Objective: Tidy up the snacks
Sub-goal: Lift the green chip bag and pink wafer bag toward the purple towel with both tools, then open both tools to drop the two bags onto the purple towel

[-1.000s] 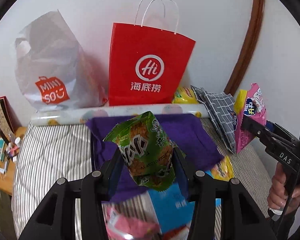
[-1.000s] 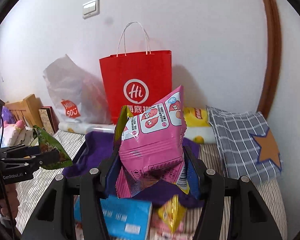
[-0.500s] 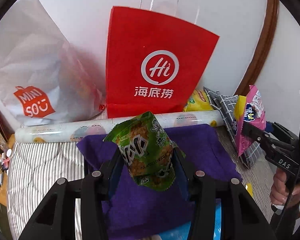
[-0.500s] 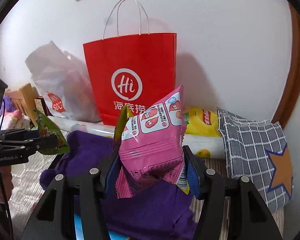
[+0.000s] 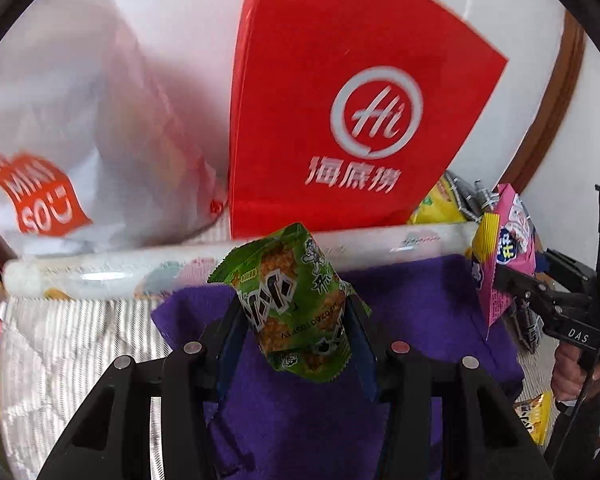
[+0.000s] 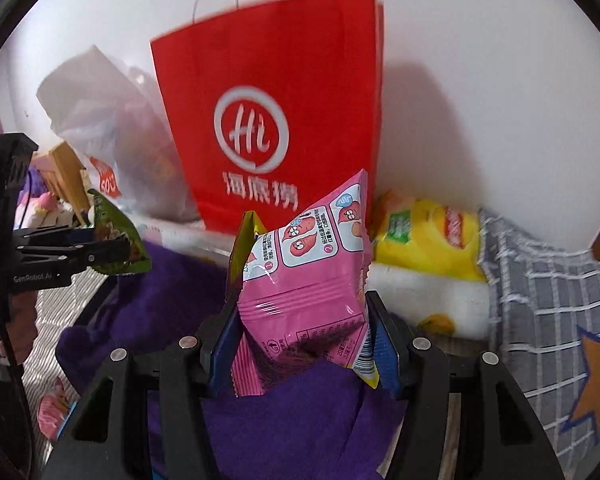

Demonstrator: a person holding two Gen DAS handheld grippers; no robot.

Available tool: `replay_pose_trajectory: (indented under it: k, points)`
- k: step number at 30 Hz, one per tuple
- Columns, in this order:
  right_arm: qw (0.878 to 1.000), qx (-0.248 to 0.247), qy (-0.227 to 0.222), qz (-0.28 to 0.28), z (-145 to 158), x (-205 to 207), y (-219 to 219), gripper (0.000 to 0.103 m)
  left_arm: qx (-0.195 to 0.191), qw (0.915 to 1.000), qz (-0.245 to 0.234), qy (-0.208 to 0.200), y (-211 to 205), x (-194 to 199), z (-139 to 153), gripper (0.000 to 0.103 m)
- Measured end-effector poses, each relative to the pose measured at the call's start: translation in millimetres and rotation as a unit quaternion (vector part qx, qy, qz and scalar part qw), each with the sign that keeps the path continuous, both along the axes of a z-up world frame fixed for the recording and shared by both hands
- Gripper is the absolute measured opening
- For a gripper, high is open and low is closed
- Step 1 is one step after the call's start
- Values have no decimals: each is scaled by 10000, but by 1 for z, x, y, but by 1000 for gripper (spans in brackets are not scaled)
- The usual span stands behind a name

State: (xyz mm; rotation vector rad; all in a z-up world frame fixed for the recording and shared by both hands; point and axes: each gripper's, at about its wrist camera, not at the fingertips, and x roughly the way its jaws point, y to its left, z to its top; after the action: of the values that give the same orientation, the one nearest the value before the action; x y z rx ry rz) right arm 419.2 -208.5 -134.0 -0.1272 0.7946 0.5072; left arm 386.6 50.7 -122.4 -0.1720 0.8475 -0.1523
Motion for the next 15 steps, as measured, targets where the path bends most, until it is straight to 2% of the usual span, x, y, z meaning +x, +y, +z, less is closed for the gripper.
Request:
replay_pose_trajectory:
  k: [5, 15]
  points:
    - [9988, -203, 354, 268, -25, 8, 8, 58, 67, 9994, 2, 354, 3, 10, -25, 46]
    - [9946, -501, 736, 525, -47, 14, 21, 60, 101, 9981, -141, 595, -3, 13, -38, 46]
